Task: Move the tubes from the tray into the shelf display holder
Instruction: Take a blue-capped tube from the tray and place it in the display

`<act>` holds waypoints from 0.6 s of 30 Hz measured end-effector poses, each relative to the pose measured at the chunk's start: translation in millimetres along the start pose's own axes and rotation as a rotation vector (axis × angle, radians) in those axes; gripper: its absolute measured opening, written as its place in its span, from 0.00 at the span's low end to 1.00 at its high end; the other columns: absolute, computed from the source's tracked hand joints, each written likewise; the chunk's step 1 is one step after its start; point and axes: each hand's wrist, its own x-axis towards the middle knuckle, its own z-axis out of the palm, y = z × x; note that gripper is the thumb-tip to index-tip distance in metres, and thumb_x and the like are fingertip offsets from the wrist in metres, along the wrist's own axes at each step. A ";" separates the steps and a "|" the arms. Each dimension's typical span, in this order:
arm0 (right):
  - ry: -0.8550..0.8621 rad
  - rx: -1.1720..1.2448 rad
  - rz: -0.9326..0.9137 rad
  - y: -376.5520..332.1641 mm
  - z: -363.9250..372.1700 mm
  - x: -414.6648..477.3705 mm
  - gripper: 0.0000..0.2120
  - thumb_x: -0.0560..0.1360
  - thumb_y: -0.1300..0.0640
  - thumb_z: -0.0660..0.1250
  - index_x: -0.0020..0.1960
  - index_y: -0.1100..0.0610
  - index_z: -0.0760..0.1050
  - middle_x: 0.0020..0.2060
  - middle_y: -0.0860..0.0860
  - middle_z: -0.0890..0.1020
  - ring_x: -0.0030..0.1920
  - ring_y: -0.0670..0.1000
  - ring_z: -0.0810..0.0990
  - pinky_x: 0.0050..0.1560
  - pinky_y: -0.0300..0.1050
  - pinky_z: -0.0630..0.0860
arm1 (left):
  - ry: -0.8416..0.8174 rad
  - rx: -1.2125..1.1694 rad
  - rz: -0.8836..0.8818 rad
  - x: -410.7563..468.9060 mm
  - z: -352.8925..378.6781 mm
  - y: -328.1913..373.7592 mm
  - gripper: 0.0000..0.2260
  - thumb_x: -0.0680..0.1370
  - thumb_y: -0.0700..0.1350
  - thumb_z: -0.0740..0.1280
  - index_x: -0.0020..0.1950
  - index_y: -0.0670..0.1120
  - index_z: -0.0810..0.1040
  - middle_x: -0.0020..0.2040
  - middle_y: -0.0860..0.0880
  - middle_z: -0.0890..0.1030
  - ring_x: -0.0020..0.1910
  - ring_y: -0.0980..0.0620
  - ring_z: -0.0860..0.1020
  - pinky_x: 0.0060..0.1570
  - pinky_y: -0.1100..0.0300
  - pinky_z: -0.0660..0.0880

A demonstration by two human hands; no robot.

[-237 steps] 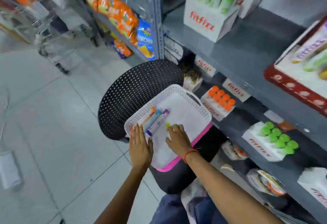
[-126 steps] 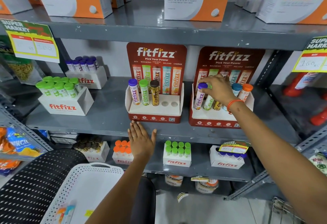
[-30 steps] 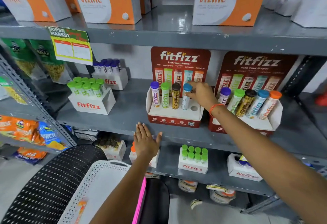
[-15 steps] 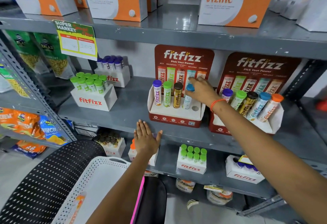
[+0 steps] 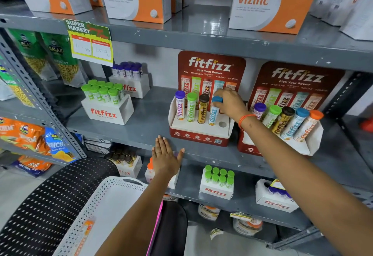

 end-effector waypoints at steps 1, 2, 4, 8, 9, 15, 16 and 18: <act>0.000 -0.003 -0.002 0.1 0.1 0.2 0.16 0.75 0.61 0.68 0.61 0.62 0.74 0.60 0.61 0.76 0.61 0.61 0.75 0.62 0.52 0.72 | 0.002 -0.002 0.000 0.1 0.3 -0.3 0.39 0.75 0.69 0.41 0.75 0.43 0.37 0.78 0.44 0.39 0.76 0.45 0.39 0.73 0.50 0.41; -0.005 -0.008 -0.005 0.1 0.0 0.3 0.16 0.75 0.61 0.68 0.62 0.62 0.74 0.61 0.61 0.76 0.61 0.61 0.75 0.63 0.53 0.72 | 0.004 -0.004 0.001 0.5 0.7 -0.6 0.39 0.75 0.69 0.41 0.75 0.43 0.37 0.78 0.44 0.39 0.76 0.45 0.39 0.73 0.50 0.41; -0.013 -0.017 -0.007 0.8 -0.5 0.4 0.16 0.75 0.62 0.67 0.63 0.62 0.74 0.61 0.61 0.76 0.61 0.61 0.74 0.64 0.53 0.71 | 0.004 -0.008 0.004 0.8 0.9 -0.7 0.39 0.75 0.69 0.41 0.75 0.43 0.37 0.78 0.43 0.39 0.76 0.45 0.39 0.73 0.50 0.41; 0.032 -0.001 -0.012 -1.0 4.4 -7.0 0.29 0.74 0.64 0.67 0.72 0.59 0.61 0.70 0.60 0.67 0.70 0.61 0.66 0.70 0.56 0.67 | -0.026 -0.030 0.003 1.8 -0.7 -0.9 0.39 0.76 0.68 0.43 0.75 0.43 0.37 0.78 0.43 0.39 0.76 0.45 0.39 0.73 0.49 0.41; 0.111 0.040 -0.011 -4.9 8.9 -13.0 0.32 0.73 0.64 0.68 0.73 0.58 0.58 0.72 0.60 0.64 0.72 0.61 0.63 0.72 0.58 0.65 | -0.038 -0.045 0.009 1.4 -2.5 -1.6 0.39 0.76 0.68 0.44 0.75 0.43 0.37 0.78 0.43 0.39 0.76 0.45 0.39 0.74 0.48 0.42; 0.413 0.364 -0.199 -60.8 85.6 -76.4 0.23 0.72 0.63 0.65 0.66 0.60 0.67 0.64 0.61 0.70 0.67 0.56 0.67 0.70 0.46 0.64 | 0.169 -0.215 0.091 -41.4 -7.3 -32.9 0.30 0.81 0.55 0.53 0.76 0.39 0.47 0.78 0.41 0.48 0.77 0.45 0.47 0.75 0.43 0.50; 0.384 0.389 -0.235 -70.9 106.5 -86.4 0.21 0.73 0.63 0.65 0.65 0.61 0.67 0.63 0.61 0.70 0.66 0.56 0.68 0.70 0.44 0.63 | 0.225 -0.234 0.061 -56.8 -4.8 -45.3 0.29 0.81 0.51 0.55 0.76 0.39 0.50 0.77 0.40 0.51 0.77 0.44 0.50 0.74 0.43 0.53; 0.277 0.427 -0.278 -92.1 150.4 -106.7 0.18 0.74 0.62 0.64 0.64 0.60 0.69 0.61 0.60 0.71 0.64 0.56 0.69 0.69 0.44 0.64 | 0.301 -0.269 -0.041 -88.7 2.1 -75.4 0.27 0.81 0.48 0.57 0.75 0.37 0.54 0.76 0.39 0.56 0.76 0.42 0.55 0.73 0.42 0.56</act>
